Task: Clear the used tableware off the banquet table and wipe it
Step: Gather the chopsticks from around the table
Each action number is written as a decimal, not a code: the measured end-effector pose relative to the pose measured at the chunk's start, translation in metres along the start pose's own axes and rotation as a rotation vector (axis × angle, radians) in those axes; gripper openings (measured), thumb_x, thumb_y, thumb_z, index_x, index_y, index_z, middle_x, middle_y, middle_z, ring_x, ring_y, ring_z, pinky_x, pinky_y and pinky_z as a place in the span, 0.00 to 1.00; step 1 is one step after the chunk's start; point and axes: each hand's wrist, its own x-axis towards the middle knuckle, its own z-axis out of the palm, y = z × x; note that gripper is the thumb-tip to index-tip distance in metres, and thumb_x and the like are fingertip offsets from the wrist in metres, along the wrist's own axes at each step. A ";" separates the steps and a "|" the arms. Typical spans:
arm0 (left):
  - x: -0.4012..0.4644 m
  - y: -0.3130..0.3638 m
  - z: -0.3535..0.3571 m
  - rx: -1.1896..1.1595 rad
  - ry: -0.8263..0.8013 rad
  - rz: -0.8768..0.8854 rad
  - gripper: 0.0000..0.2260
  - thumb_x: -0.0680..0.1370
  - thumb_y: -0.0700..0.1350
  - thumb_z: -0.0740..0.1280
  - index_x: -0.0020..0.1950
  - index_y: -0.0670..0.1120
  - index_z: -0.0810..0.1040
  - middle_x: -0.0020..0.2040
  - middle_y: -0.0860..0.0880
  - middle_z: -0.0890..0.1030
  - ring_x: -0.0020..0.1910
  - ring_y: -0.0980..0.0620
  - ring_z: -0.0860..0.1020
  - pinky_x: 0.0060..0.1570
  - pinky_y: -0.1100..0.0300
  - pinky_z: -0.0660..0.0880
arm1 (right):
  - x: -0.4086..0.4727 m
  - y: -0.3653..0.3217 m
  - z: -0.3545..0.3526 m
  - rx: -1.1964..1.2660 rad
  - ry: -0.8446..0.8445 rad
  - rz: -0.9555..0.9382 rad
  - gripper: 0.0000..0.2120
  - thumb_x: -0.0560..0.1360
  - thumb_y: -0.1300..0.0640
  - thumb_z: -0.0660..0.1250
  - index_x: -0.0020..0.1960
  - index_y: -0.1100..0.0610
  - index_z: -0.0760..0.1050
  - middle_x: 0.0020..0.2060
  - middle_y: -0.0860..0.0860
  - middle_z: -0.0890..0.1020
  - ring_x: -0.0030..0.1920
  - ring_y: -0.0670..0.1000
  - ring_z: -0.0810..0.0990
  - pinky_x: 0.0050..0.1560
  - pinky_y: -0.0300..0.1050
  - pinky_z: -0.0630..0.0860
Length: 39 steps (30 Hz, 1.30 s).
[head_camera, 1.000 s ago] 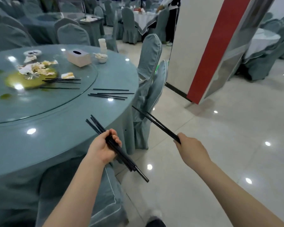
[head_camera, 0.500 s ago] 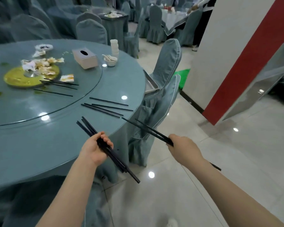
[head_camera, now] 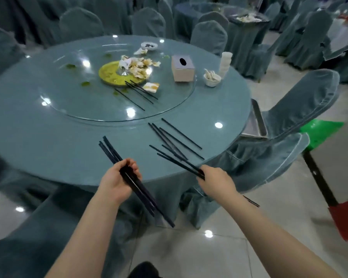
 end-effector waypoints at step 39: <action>0.229 0.180 0.013 -0.145 0.299 0.012 0.12 0.82 0.42 0.54 0.41 0.41 0.72 0.26 0.48 0.76 0.23 0.54 0.75 0.27 0.67 0.74 | 0.310 -0.039 0.078 0.275 -0.025 0.106 0.10 0.78 0.49 0.57 0.43 0.53 0.71 0.43 0.51 0.74 0.45 0.55 0.72 0.46 0.51 0.72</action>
